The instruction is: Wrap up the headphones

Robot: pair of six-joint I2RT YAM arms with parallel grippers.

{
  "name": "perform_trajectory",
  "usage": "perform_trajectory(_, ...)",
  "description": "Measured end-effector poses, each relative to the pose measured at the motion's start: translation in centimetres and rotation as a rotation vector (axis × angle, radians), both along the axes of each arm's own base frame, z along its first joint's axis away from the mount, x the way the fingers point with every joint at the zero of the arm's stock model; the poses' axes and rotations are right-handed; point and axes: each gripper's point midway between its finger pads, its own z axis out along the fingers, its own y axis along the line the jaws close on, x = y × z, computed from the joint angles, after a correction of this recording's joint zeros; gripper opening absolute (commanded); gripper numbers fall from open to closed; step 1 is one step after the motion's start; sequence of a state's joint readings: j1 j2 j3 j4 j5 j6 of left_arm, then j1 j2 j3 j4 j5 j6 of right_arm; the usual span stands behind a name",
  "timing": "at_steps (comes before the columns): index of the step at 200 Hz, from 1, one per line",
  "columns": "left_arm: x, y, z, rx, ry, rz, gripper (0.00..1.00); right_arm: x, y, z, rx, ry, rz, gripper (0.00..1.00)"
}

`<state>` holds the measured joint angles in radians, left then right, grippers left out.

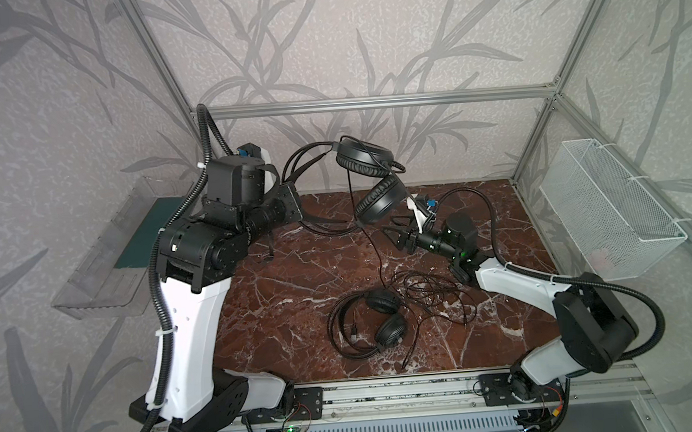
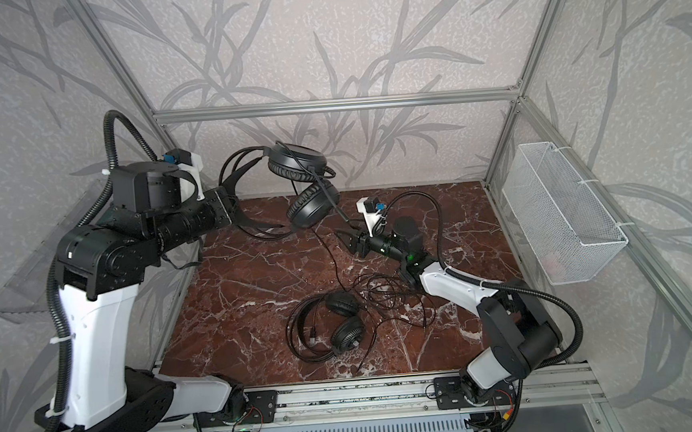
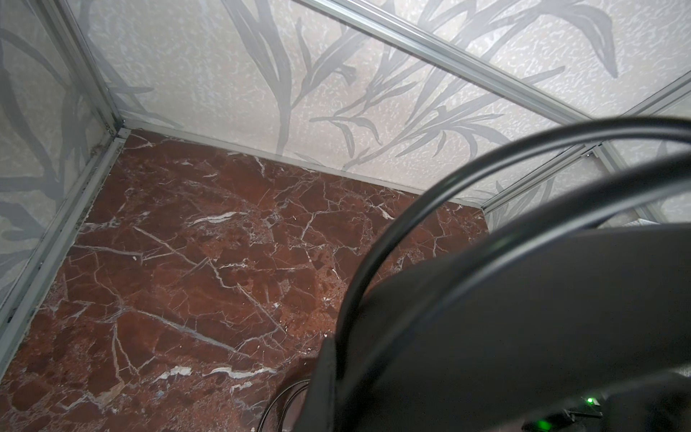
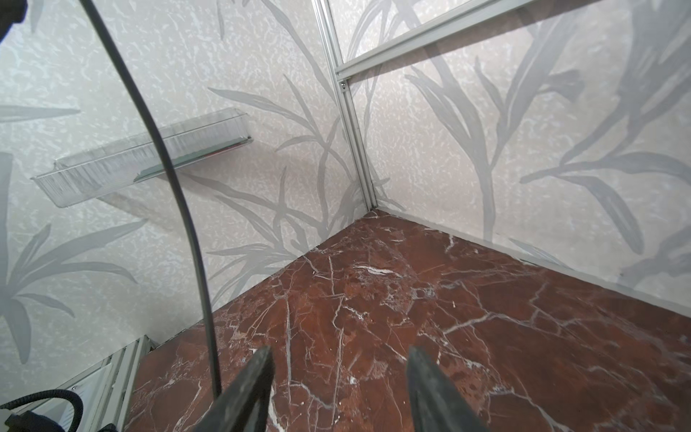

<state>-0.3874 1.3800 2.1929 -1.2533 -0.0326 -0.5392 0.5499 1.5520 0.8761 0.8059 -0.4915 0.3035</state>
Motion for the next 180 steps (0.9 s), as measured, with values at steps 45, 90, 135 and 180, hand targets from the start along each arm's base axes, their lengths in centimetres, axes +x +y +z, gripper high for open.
perform_trajectory(45,1.0,0.4,0.5,-0.018,-0.002,0.029,0.00,-0.7,3.2,-1.8,-0.005,-0.002,0.072,0.56)
perform_trajectory(90,2.5,0.5,-0.6,-0.005,0.034,0.046,0.00,-2.2,0.7,-2.7,-0.016,0.007,0.006,0.56)
perform_trajectory(135,3.4,0.3,-1.4,0.000,0.059,0.052,0.00,-4.1,-0.4,-1.7,0.004,-0.007,-0.002,0.56)
perform_trajectory(180,3.6,0.2,-1.5,-0.013,0.066,0.061,0.00,-3.4,2.9,-5.7,-0.049,0.065,0.052,0.55)
